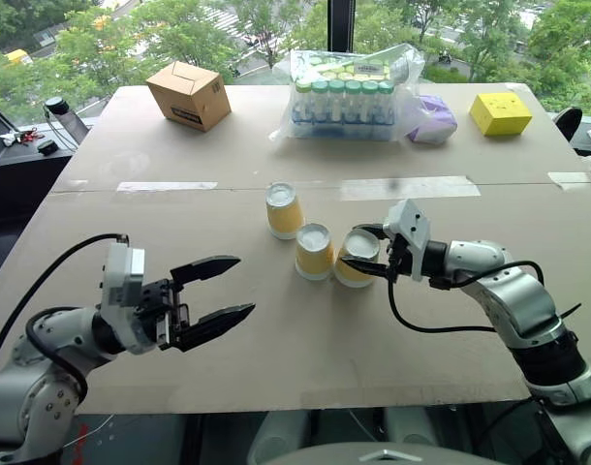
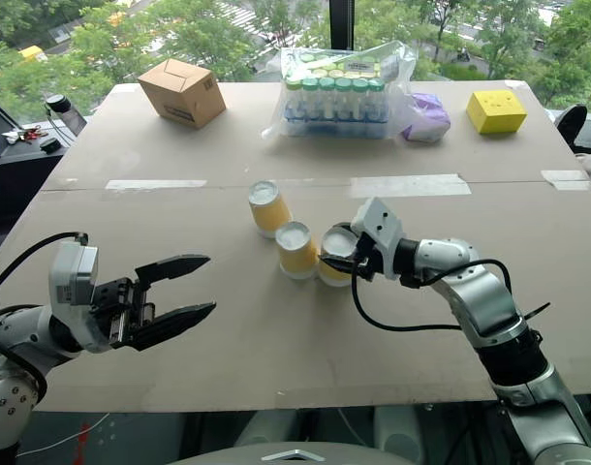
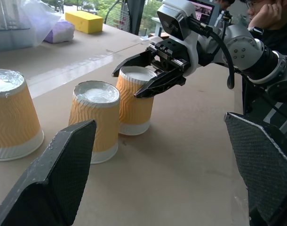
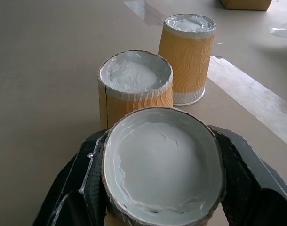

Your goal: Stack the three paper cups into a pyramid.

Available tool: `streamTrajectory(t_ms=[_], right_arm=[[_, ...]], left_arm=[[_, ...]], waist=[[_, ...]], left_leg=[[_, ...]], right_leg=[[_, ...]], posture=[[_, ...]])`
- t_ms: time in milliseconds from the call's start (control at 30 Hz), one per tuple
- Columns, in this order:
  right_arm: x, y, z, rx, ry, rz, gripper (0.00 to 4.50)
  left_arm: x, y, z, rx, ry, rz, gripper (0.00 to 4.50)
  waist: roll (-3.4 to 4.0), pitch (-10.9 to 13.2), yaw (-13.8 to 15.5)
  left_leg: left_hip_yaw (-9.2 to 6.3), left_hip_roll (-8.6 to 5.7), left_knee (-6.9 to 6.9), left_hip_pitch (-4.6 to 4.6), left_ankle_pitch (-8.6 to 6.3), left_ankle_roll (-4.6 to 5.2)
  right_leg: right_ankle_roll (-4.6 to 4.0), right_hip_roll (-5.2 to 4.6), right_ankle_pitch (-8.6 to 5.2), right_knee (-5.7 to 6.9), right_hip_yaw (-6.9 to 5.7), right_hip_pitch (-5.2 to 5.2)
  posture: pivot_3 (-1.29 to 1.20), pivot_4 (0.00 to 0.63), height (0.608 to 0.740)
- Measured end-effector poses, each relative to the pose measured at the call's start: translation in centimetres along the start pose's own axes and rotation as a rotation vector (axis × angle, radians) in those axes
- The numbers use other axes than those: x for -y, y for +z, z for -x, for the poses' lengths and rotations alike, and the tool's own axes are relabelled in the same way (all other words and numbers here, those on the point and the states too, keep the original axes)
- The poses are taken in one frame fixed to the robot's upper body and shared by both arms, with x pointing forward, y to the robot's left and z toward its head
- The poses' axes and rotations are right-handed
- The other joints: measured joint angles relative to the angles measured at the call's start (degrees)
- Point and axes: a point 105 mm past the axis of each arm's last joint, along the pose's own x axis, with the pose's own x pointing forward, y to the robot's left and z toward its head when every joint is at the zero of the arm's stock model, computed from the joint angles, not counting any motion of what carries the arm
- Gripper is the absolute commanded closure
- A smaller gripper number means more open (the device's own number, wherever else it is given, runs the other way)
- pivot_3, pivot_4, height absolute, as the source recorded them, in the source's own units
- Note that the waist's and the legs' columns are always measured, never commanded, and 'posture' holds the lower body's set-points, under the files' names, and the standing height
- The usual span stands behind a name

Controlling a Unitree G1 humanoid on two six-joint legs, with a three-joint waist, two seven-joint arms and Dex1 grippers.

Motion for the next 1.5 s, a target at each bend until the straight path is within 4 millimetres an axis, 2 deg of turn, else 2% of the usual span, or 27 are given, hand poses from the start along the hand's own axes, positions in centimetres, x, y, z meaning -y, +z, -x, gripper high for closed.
streamTrajectory(t_ms=[500,600,667,1033,1500], right_arm=[[0.4,-0.3,-0.6,-0.009,0.035,0.043,2.20],[0.4,-0.3,-0.7,-0.006,0.043,0.042,0.68],[0.3,-0.4,-0.8,-0.005,0.051,0.038,0.13],[-0.1,-0.6,-1.0,-0.008,0.082,0.033,0.13],[0.2,1.7,0.1,0.096,0.082,0.026,0.13]], left_arm=[[0.4,0.1,0.2,-0.003,0.008,-0.004,0.00],[0.4,0.0,0.2,-0.005,0.010,-0.001,0.00],[0.4,0.0,0.2,-0.005,0.010,-0.001,0.00],[0.6,0.1,0.1,-0.008,0.014,-0.006,0.00],[0.0,0.4,-0.2,0.010,0.042,-0.014,0.00]], waist=[[0.00,0.0,0.0],[0.00,0.0,-0.1],[0.00,0.0,0.0],[0.01,0.0,0.0],[0.01,0.0,0.0]], left_leg=[[0.00,0.00,-0.01,0.01,0.00,-0.01],[0.00,0.00,-0.01,0.01,0.00,-0.01],[0.00,0.00,-0.02,0.01,0.00,-0.01],[0.00,0.00,-0.02,0.00,-0.01,-0.01],[-0.01,0.01,-0.02,0.00,-0.01,-0.01]], right_leg=[[0.00,0.01,0.00,0.00,0.00,-0.01],[0.00,0.01,0.00,0.00,0.00,-0.01],[0.00,0.01,0.00,0.00,0.00,-0.01],[0.00,0.01,0.00,0.00,0.00,-0.01],[0.00,0.01,0.00,0.00,0.00,-0.01]], posture=[[0.00,0.150,0.740],[0.00,0.150,0.740],[0.00,0.150,0.740],[0.00,0.150,0.740],[0.00,0.150,0.740]])
